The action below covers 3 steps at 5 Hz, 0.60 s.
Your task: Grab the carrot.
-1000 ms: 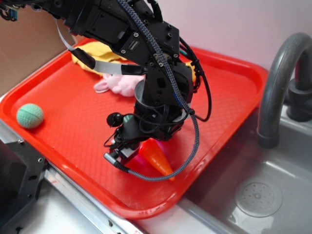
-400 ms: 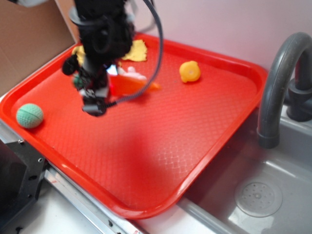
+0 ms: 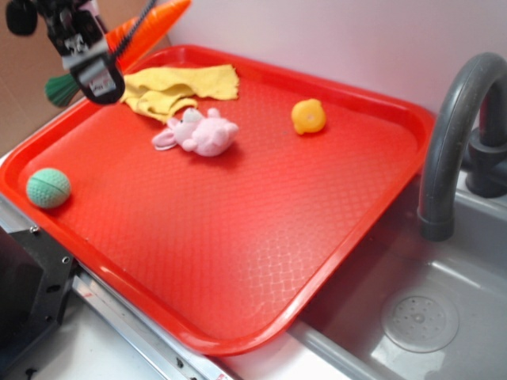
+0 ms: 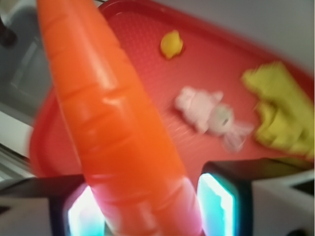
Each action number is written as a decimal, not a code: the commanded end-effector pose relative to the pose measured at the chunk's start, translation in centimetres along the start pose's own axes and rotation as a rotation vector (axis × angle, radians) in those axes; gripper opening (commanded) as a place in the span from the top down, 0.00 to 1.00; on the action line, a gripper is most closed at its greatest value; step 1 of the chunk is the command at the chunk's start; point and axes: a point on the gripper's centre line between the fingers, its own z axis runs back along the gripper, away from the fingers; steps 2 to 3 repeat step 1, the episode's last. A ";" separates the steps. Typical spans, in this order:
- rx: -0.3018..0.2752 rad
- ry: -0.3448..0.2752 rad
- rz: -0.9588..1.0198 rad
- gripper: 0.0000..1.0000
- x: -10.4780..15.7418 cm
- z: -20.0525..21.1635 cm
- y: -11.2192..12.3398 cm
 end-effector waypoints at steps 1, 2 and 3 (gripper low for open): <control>-0.001 -0.022 0.183 1.00 -0.4 0.5 -0.8; -0.001 -0.022 0.183 1.00 -0.4 0.5 -0.8; -0.001 -0.022 0.183 1.00 -0.4 0.5 -0.8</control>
